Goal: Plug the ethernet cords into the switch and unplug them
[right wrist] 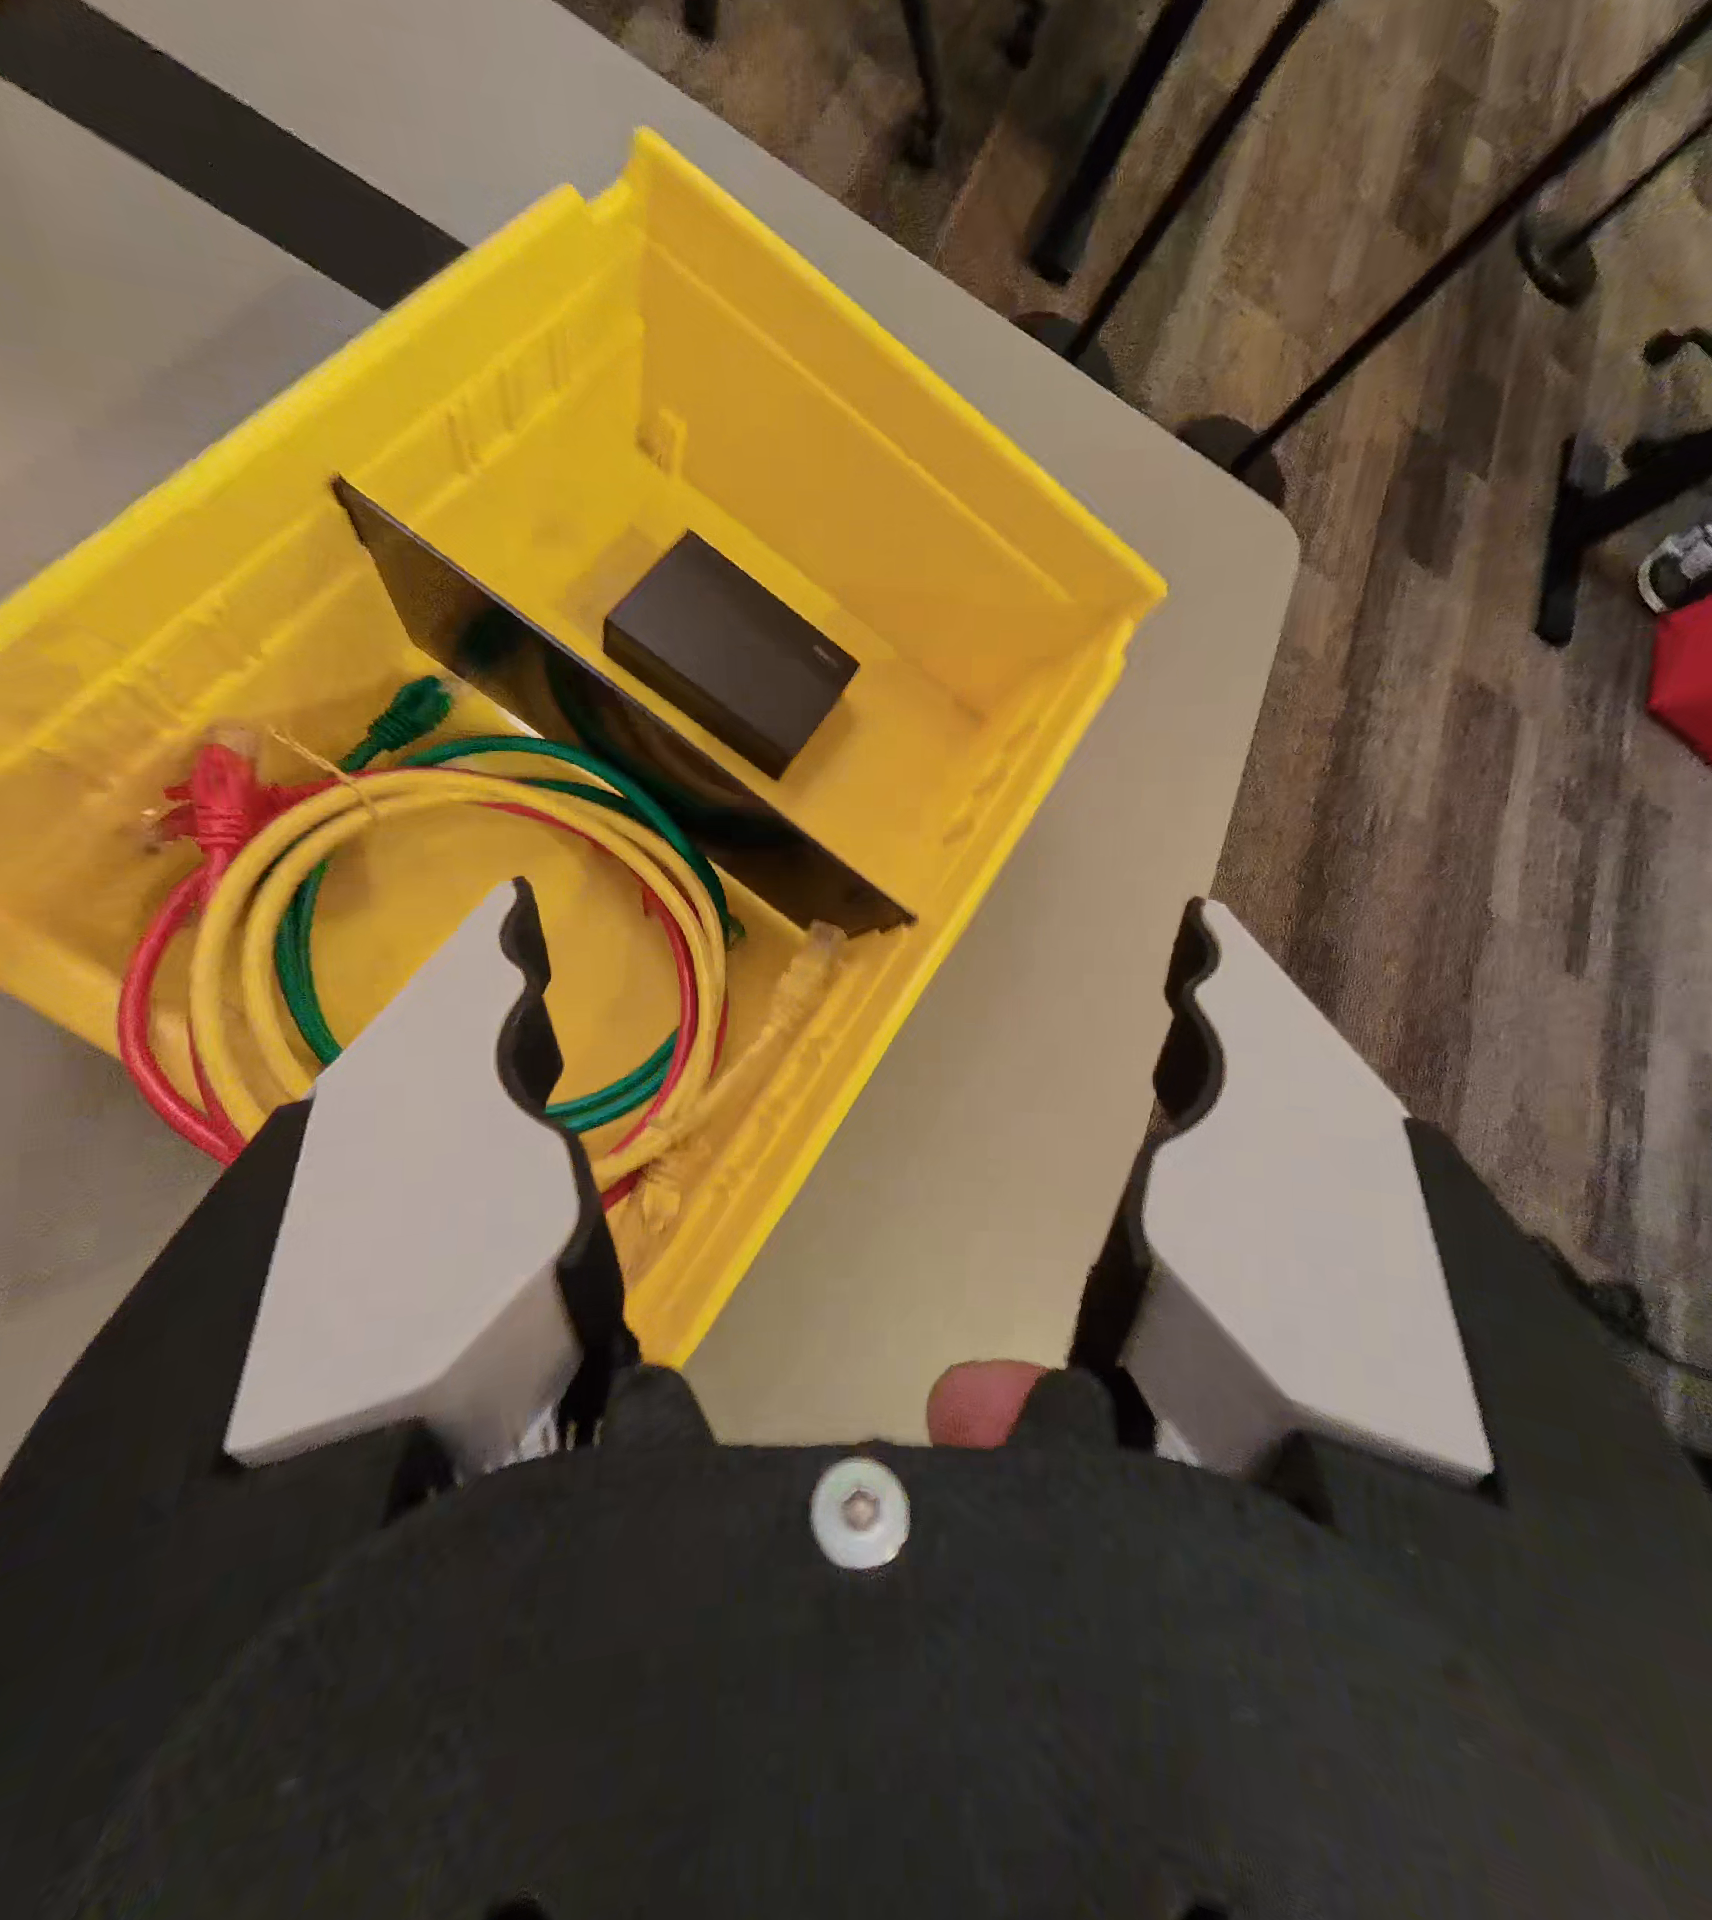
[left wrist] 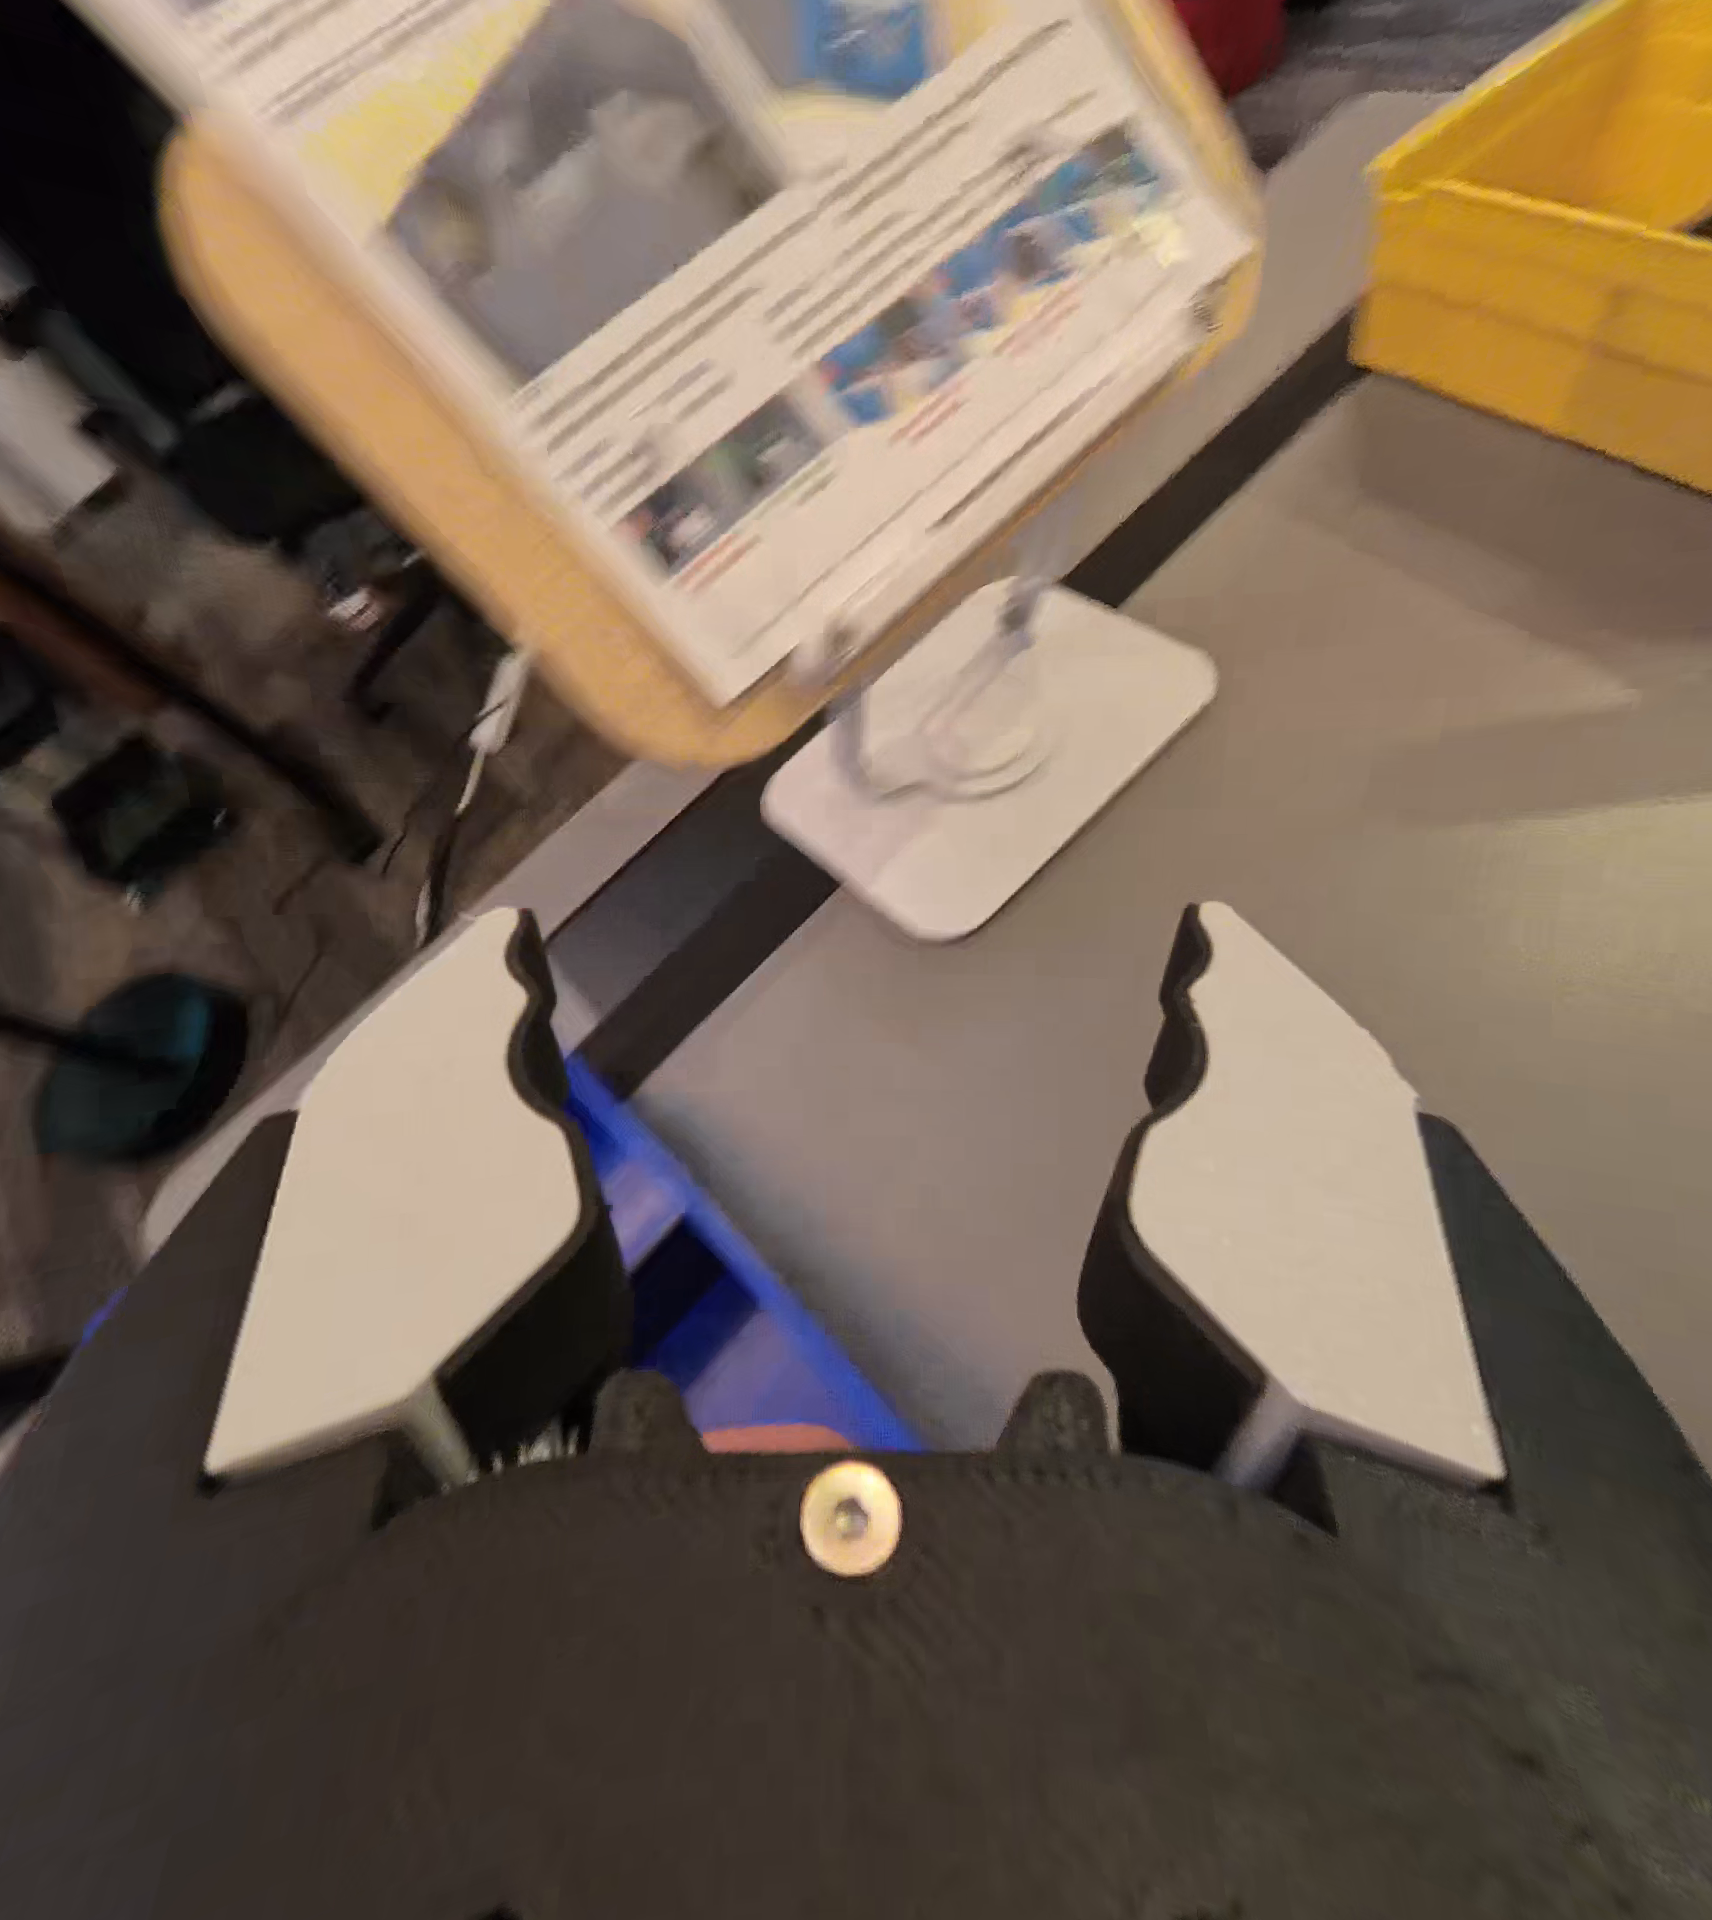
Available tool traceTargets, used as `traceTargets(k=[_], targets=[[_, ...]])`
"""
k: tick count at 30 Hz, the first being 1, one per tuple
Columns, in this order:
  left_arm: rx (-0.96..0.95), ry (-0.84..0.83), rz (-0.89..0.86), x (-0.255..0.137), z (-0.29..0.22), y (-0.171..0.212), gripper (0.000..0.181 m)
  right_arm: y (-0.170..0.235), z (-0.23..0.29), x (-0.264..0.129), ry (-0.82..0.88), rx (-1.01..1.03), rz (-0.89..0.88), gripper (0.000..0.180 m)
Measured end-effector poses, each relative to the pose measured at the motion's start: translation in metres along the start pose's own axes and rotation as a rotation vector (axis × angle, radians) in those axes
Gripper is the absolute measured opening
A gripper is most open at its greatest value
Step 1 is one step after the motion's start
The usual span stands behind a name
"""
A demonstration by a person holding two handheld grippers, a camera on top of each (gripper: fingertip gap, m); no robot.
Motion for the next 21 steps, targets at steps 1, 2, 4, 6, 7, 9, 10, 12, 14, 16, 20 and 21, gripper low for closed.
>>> traceTargets(k=[1, 2, 4, 6, 7, 9, 10, 12, 14, 16, 20, 21], targets=[[-0.052, -0.064, 0.016, -0.015, 0.021, 0.020, 0.109, 0.010, -0.002, -0.002, 0.021, 0.023, -0.004, 0.115], [-0.098, -0.124, 0.040, -0.029, 0.041, 0.042, 0.108, 0.019, -0.004, -0.004, 0.037, 0.033, 0.000, 0.114], [-0.208, -0.235, 0.082, -0.056, 0.076, 0.089, 0.109, 0.039, -0.005, -0.006, 0.062, 0.067, 0.012, 0.112], [-0.288, -0.334, 0.126, -0.078, 0.103, 0.135, 0.110, 0.052, -0.002, -0.005, 0.052, 0.108, 0.000, 0.113], [-0.317, -0.371, 0.148, -0.087, 0.113, 0.156, 0.111, 0.058, -0.002, -0.005, 0.058, 0.123, -0.005, 0.113], [-0.384, -0.412, 0.177, -0.099, 0.124, 0.192, 0.113, 0.068, -0.001, -0.004, 0.079, 0.140, -0.007, 0.114], [-0.403, -0.437, 0.201, -0.104, 0.128, 0.208, 0.114, 0.071, 0.000, -0.004, 0.083, 0.156, -0.014, 0.114], [-0.461, -0.446, 0.242, -0.108, 0.132, 0.237, 0.116, 0.074, 0.007, -0.001, 0.057, 0.201, -0.043, 0.114], [-0.521, -0.449, 0.257, -0.108, 0.135, 0.258, 0.113, 0.078, 0.011, 0.002, 0.062, 0.225, -0.057, 0.113], [-0.573, -0.427, 0.244, -0.104, 0.134, 0.270, 0.105, 0.081, 0.016, 0.007, 0.063, 0.238, -0.065, 0.110], [-0.633, -0.378, 0.238, -0.090, 0.128, 0.284, 0.105, 0.084, 0.019, 0.018, 0.069, 0.311, -0.100, 0.090], [-0.645, -0.364, 0.233, -0.086, 0.126, 0.285, 0.105, 0.088, 0.019, 0.022, 0.078, 0.319, -0.089, 0.087]])
Point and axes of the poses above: each gripper's, where its closed fingertips meet, x out along the fingers, y out of its underside, z = x × y across the jaws, the point moved 1 cm from there along -x, back along the fingers, and after that the axes turned 4 degrees about -y, right-handed, at the moved point
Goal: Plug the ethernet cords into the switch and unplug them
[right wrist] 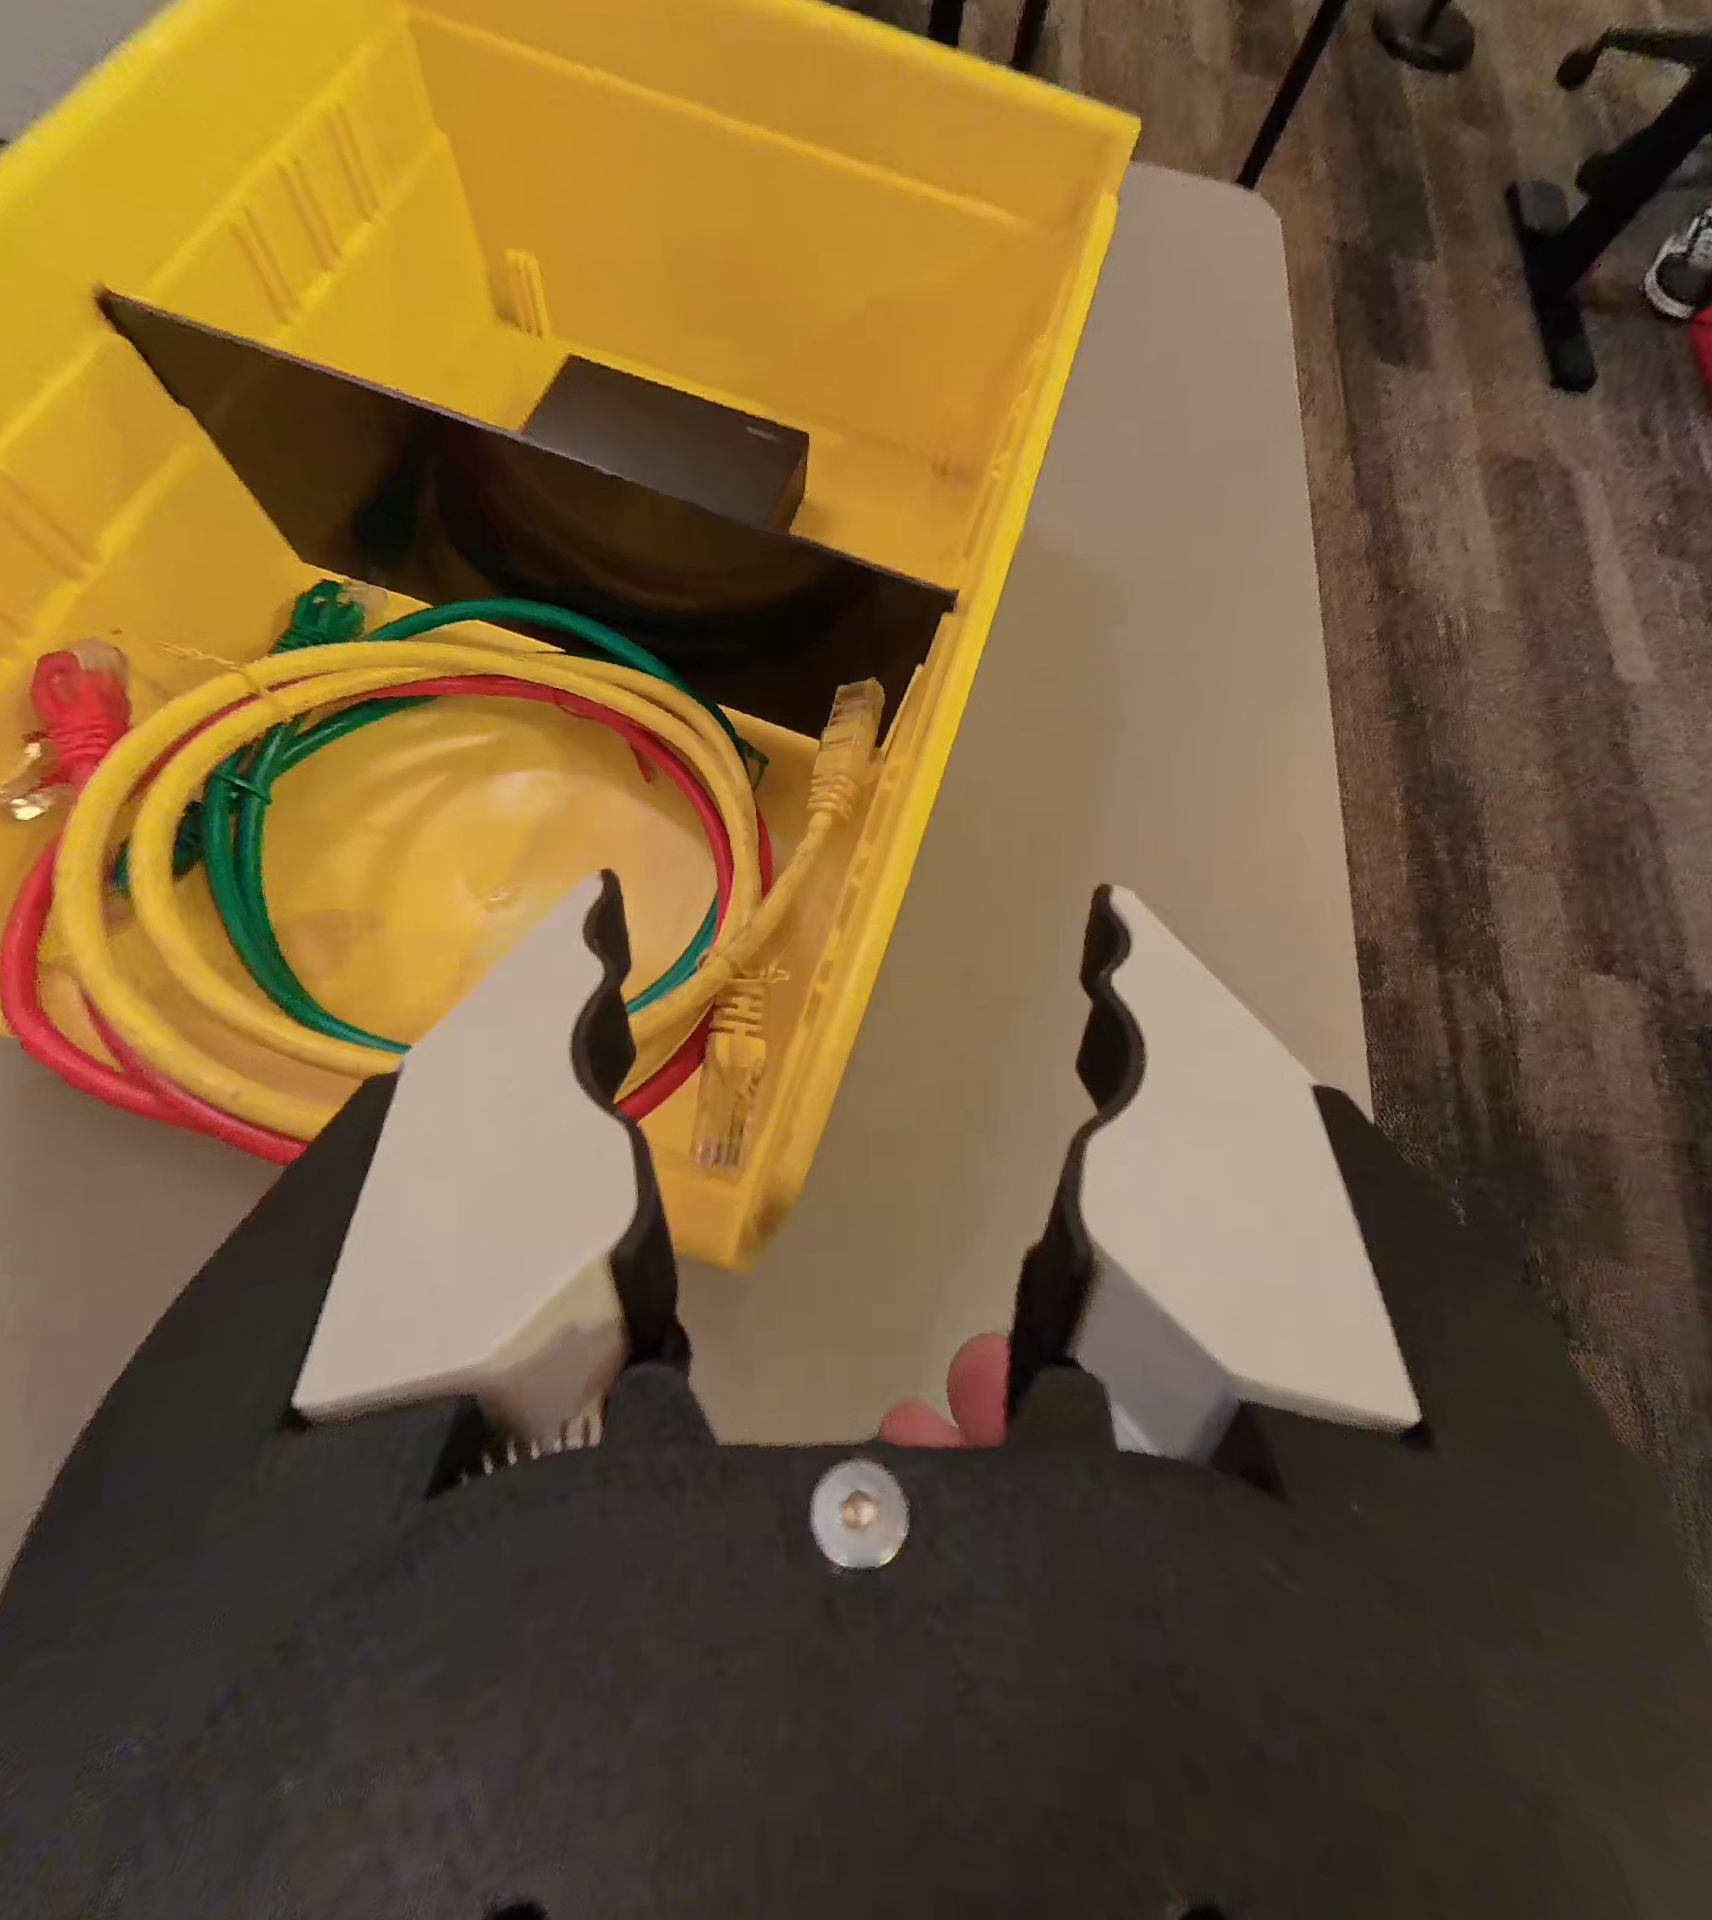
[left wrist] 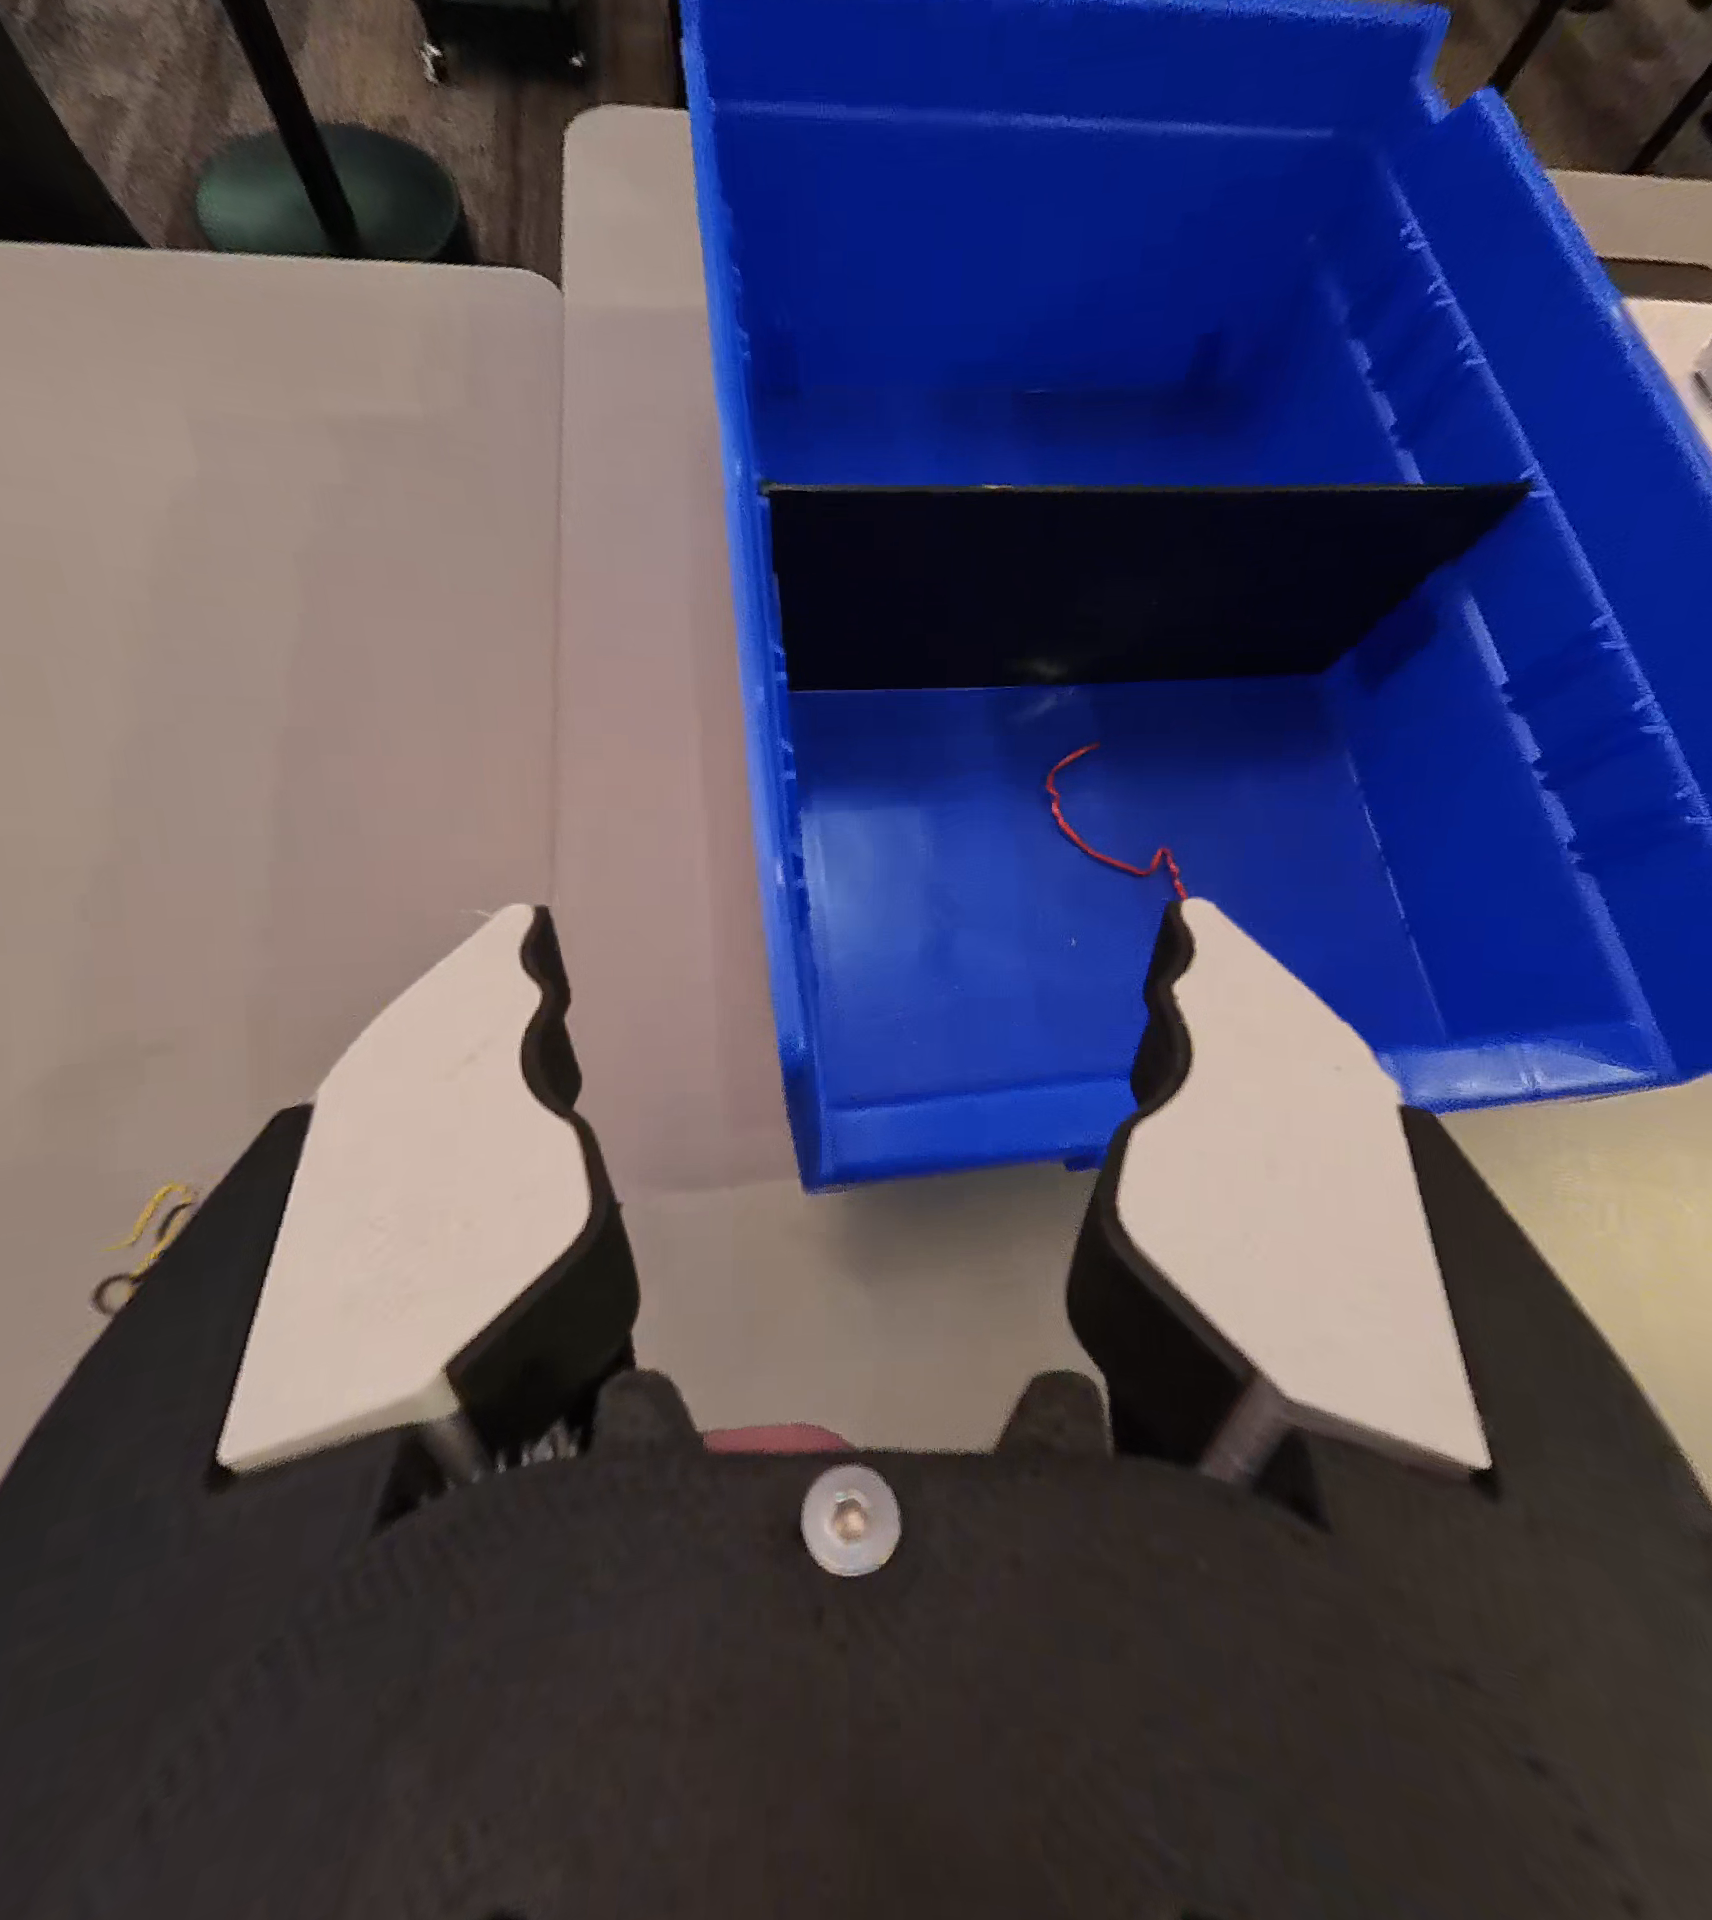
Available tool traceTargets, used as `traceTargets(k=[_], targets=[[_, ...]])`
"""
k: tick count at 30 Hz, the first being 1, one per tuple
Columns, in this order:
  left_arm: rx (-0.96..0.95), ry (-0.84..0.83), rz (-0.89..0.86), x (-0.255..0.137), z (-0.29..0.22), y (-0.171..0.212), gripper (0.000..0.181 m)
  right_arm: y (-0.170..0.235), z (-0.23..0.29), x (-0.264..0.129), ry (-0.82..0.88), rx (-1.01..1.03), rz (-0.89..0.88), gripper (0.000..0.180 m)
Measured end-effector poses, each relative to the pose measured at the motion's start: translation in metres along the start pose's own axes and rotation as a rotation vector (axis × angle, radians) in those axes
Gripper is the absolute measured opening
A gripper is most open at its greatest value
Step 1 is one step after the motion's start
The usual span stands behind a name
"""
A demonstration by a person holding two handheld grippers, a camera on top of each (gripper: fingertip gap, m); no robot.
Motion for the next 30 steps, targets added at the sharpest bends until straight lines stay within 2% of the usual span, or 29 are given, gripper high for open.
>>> traceTargets(k=[5, 11, 18, 20, 23, 26, 30], targets=[[0.028, 0.027, 0.055, 0.023, -0.012, 0.014, 0.098, 0.011, -0.001, 0.013, 0.004, 0.033, 0.018, 0.067], [-0.015, 0.058, 0.036, 0.036, -0.016, 0.013, 0.075, 0.018, 0.003, 0.025, -0.023, 0.006, 0.024, 0.020], [-0.030, 0.121, 0.026, 0.042, -0.018, 0.009, 0.053, 0.011, 0.002, 0.030, -0.042, 0.026, -0.017, 0.003], [-0.057, 0.162, 0.023, 0.041, -0.018, 0.008, 0.031, 0.009, 0.006, 0.032, -0.070, 0.015, -0.022, 0.002], [-0.049, 0.168, 0.035, 0.041, -0.019, 0.008, 0.024, 0.005, 0.017, 0.036, -0.104, 0.022, -0.038, 0.002], [-0.035, 0.146, 0.027, 0.039, -0.016, 0.006, 0.007, 0.002, 0.031, 0.037, -0.118, 0.000, -0.032, 0.002], [0.039, 0.217, 0.064, 0.036, -0.036, 0.011, 0.006, -0.001, 0.047, 0.038, -0.132, -0.018, -0.022, 0.002]])
Point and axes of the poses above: each gripper's, where its closed fingertips meet, x out along the fingers, y out of its underside, z = x × y across the jaws, the point moved 1 cm from there along -x, back along the fingers, and after that the axes turned 4 degrees about -y, right-handed, at the moved point
